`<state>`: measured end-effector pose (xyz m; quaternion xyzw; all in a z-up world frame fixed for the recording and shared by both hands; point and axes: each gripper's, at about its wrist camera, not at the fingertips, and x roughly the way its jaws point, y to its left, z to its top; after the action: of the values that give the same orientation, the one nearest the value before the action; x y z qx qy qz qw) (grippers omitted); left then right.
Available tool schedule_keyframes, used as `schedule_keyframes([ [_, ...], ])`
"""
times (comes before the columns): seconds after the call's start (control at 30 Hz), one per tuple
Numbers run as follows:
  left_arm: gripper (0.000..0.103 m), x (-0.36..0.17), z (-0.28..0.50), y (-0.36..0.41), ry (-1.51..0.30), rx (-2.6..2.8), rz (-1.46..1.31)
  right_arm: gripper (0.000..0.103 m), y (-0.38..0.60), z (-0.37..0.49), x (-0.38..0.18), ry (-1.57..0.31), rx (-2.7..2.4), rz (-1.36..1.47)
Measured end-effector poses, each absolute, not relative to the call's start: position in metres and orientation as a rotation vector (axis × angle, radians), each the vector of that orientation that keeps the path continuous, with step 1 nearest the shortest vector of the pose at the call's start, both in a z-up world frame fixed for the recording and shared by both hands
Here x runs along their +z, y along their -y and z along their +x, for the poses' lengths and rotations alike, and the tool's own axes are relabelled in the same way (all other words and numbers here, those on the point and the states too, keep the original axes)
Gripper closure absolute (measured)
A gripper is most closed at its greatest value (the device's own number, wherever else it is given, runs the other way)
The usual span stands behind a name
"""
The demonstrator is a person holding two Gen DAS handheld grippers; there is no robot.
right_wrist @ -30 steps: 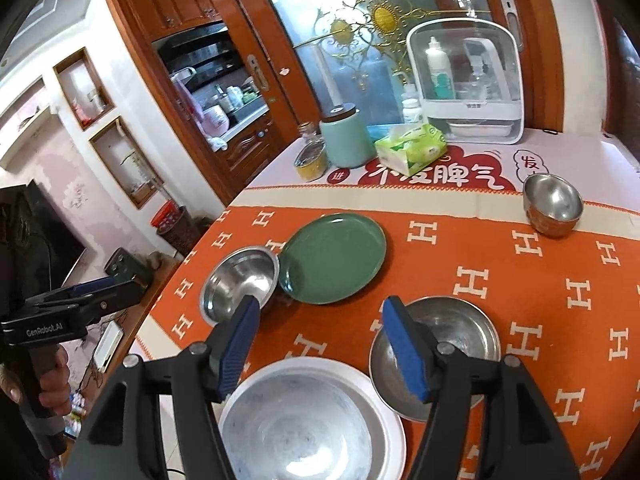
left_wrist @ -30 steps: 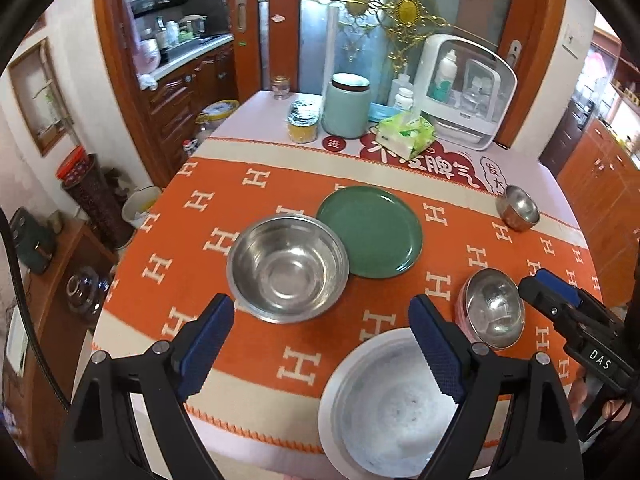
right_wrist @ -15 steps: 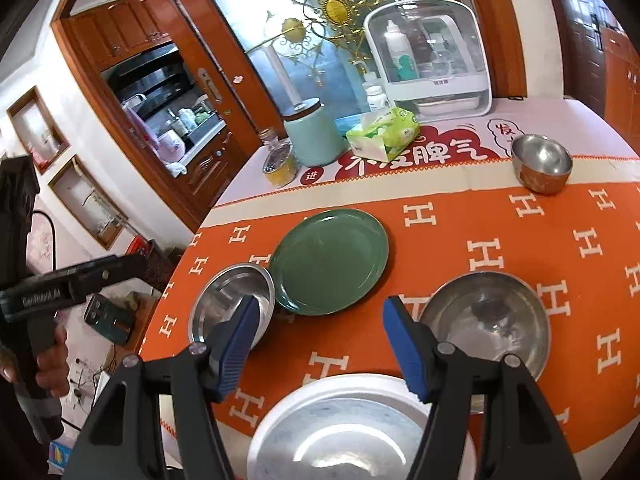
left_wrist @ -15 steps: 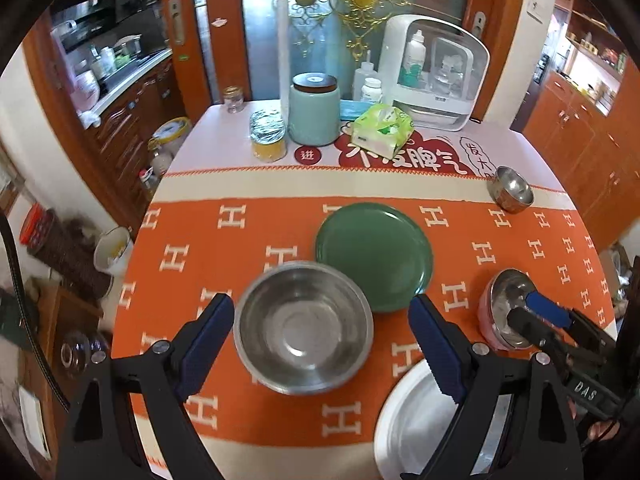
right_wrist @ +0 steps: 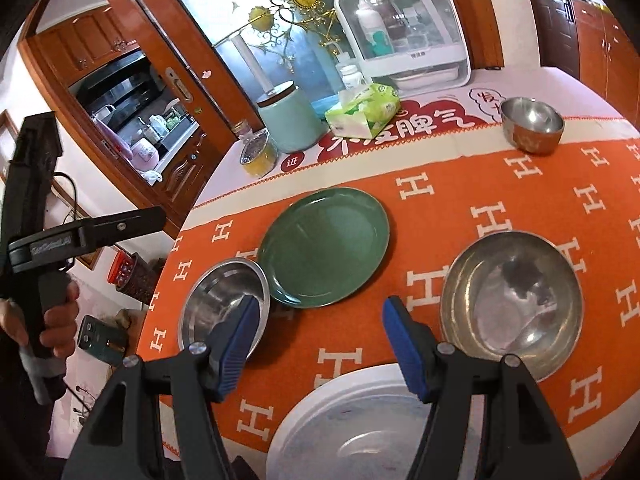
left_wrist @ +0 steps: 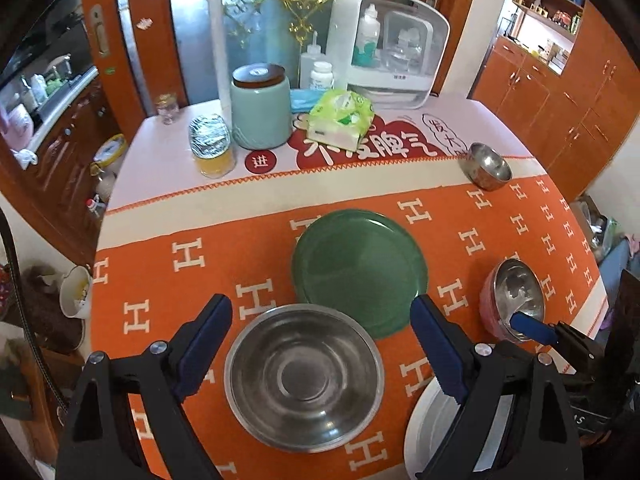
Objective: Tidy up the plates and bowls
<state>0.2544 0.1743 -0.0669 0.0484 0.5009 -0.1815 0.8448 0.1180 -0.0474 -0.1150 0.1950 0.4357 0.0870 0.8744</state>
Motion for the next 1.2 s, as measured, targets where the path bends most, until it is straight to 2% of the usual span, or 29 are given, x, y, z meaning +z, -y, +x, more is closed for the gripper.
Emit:
schedule_keyframes([
  [0.5,0.013,-0.140,0.313,-0.180,-1.218,-0.464,0.035,0.039,0.034,0.153,-0.148,-1.015,0.160,0.460],
  [1.2,0.014,-0.211,0.347,-0.165,-1.392,-0.509,-0.017,0.039,0.019,0.185,-0.200,-1.118,0.109,0.492],
])
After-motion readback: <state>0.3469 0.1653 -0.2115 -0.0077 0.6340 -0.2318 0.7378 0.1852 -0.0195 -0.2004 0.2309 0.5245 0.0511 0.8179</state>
